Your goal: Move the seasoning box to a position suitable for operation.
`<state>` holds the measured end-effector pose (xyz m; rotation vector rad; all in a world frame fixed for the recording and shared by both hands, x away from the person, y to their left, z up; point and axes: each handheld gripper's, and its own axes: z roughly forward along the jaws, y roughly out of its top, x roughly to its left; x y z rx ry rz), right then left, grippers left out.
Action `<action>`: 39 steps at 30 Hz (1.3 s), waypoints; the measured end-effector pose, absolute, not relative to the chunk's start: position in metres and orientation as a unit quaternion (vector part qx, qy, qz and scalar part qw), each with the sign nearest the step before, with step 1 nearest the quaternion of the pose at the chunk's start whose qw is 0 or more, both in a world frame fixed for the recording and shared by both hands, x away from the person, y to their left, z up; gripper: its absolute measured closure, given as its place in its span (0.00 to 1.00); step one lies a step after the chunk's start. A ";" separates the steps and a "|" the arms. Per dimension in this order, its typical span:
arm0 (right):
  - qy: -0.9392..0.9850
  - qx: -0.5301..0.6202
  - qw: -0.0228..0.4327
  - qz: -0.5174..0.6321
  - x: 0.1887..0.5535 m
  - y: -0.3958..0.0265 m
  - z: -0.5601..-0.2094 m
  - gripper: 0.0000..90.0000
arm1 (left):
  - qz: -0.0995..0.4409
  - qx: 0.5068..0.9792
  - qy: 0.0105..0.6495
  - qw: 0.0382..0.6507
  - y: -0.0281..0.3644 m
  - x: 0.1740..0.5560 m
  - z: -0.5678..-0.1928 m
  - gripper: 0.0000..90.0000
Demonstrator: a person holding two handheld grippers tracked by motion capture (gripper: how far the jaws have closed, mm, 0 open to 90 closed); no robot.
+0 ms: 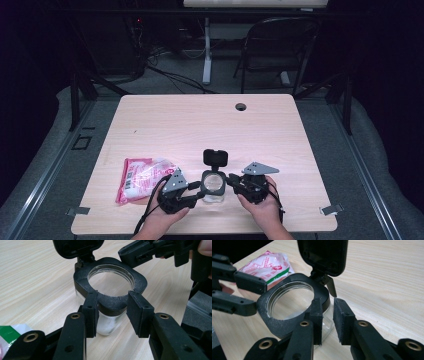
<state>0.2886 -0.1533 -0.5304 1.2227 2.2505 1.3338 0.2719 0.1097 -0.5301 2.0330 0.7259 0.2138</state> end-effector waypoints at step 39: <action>0.764 0.431 0.126 0.463 0.294 -0.158 -0.534 0.64 | 0.131 0.790 0.368 0.472 0.176 0.286 -0.502 0.64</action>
